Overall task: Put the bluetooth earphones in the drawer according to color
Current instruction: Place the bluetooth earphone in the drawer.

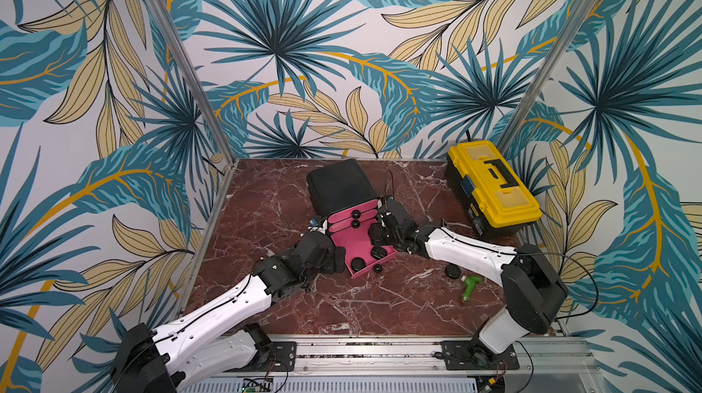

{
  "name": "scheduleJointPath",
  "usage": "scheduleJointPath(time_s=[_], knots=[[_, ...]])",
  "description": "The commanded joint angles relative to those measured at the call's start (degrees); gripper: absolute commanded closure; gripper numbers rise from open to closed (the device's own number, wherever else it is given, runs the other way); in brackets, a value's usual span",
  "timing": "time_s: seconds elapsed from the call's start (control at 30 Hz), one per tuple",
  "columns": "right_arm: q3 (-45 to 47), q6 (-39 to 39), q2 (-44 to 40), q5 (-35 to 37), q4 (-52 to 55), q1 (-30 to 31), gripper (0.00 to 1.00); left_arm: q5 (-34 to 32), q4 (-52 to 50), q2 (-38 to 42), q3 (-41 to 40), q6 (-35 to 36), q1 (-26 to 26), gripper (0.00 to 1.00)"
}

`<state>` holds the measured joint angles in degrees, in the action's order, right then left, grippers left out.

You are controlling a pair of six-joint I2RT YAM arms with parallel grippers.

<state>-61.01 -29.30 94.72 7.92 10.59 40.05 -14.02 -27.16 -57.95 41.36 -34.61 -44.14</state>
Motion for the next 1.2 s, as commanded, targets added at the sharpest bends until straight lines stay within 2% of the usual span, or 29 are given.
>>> scheduleJointPath(time_s=[0.0,0.2,0.43,0.53,0.8,0.97,1.1,1.17], knots=[[-0.3,1.2,3.3,-0.8,-2.6,0.1,0.45,0.7,0.7,1.2,-1.3,-0.5,0.5,0.0],[-0.4,1.0,5.5,-0.5,-3.2,0.3,0.43,0.6,0.5,1.8,-1.3,-0.5,0.5,0.0],[-0.7,0.6,5.3,0.6,-2.4,0.4,0.27,1.3,0.6,1.8,-1.0,-0.3,0.5,0.0],[-1.2,0.3,4.1,0.7,-1.2,0.4,0.24,2.7,-0.5,1.3,-0.2,0.5,0.5,0.0],[-1.1,-1.5,-4.2,2.4,5.7,0.4,0.21,5.0,-1.3,0.2,1.9,0.9,-0.3,0.0],[0.4,-2.9,-10.2,6.1,11.4,0.2,0.08,3.6,-1.8,-2.3,4.3,1.2,-3.9,0.0],[2.2,-3.9,-14.6,8.5,15.5,0.1,0.01,1.7,-2.2,-5.5,6.7,1.2,-7.4,0.0],[3.8,-4.7,-17.5,10.9,17.6,0.1,0.0,1.8,-1.7,-7.2,7.7,1.1,-8.6,0.0]])
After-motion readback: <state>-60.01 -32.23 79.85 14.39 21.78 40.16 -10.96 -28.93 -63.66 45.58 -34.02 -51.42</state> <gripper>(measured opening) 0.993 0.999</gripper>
